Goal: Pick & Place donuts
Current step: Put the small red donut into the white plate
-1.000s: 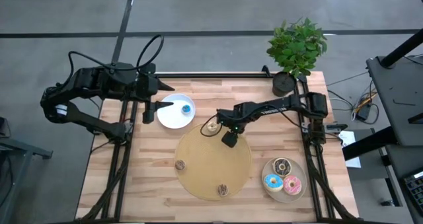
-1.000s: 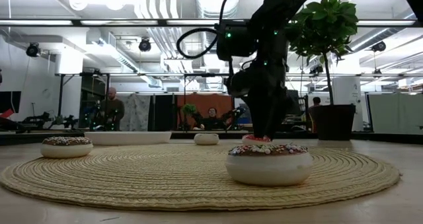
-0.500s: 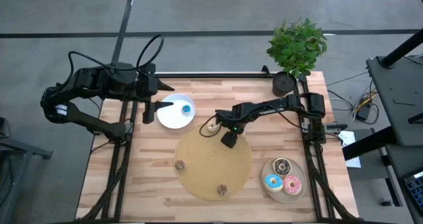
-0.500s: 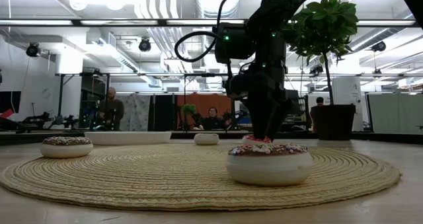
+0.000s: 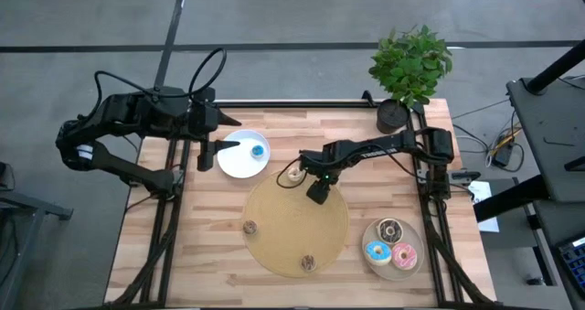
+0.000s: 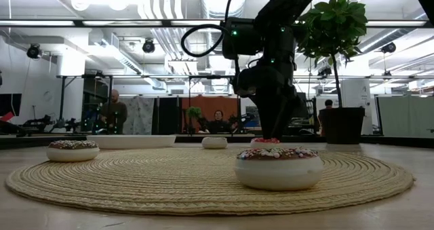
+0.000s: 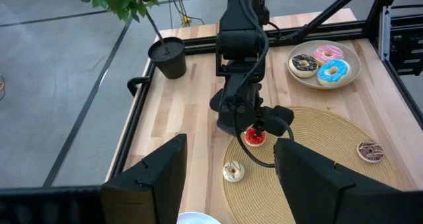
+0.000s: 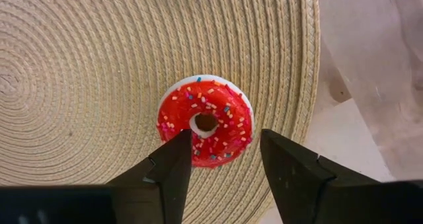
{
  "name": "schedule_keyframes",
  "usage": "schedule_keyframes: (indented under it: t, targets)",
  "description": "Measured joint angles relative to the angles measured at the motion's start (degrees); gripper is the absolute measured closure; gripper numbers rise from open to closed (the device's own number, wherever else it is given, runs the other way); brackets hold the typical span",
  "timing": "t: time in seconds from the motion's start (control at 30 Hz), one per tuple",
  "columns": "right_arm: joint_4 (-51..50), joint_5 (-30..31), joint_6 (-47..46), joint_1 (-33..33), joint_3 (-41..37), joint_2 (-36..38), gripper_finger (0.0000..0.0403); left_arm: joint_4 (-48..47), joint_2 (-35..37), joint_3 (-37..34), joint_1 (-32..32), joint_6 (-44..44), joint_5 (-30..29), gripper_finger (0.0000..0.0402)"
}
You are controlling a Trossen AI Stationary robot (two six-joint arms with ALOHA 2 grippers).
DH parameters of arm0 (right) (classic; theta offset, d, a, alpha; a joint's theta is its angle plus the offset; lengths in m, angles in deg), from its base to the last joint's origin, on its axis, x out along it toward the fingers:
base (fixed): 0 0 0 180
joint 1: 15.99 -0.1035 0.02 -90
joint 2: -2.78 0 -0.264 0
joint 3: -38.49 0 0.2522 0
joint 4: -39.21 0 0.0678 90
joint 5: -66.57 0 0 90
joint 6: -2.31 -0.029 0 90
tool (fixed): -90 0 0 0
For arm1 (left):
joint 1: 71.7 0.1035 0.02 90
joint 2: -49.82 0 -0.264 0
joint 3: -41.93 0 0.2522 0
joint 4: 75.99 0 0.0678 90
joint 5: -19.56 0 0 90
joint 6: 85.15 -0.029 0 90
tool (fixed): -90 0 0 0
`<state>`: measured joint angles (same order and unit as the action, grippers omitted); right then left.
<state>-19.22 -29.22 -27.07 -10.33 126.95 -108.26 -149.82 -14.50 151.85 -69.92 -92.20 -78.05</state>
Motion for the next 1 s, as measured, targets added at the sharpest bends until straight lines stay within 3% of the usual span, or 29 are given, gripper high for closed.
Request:
schedule_keyframes:
  t: [1.0]
  targets:
    - [-2.2, -0.7, -4.0, 0.1, 1.8, 0.3, 0.0234, 0.0, 0.0, 0.0, 0.0, 0.7, 0.0, 0.0203]
